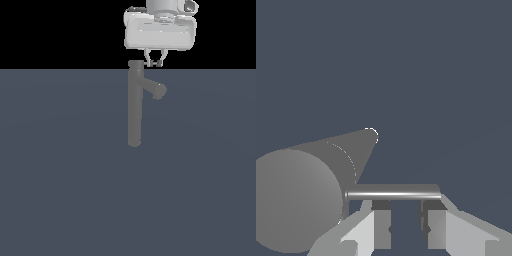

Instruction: Turn on the faucet by rotating a designated handle.

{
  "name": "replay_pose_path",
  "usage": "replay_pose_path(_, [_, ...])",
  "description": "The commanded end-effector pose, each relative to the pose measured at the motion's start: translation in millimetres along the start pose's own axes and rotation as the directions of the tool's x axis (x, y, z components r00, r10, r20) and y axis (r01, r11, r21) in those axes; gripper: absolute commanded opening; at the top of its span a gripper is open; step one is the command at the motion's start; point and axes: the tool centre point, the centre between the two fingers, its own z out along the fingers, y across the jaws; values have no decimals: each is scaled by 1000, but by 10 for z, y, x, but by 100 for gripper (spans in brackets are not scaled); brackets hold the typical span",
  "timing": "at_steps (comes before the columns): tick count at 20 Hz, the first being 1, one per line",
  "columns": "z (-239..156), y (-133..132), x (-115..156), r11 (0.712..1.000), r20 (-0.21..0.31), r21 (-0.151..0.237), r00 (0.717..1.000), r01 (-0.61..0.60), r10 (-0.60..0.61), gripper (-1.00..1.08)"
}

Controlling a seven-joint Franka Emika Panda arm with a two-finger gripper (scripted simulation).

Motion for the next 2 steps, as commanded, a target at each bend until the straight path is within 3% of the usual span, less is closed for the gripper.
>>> replay_pose_path(1, [-3,-44,220,1000,-28,-6,1000,9,-9,-100])
replay_pose_path(2, [-3,-44,220,1000,-28,-6,1000,9,-9,-100])
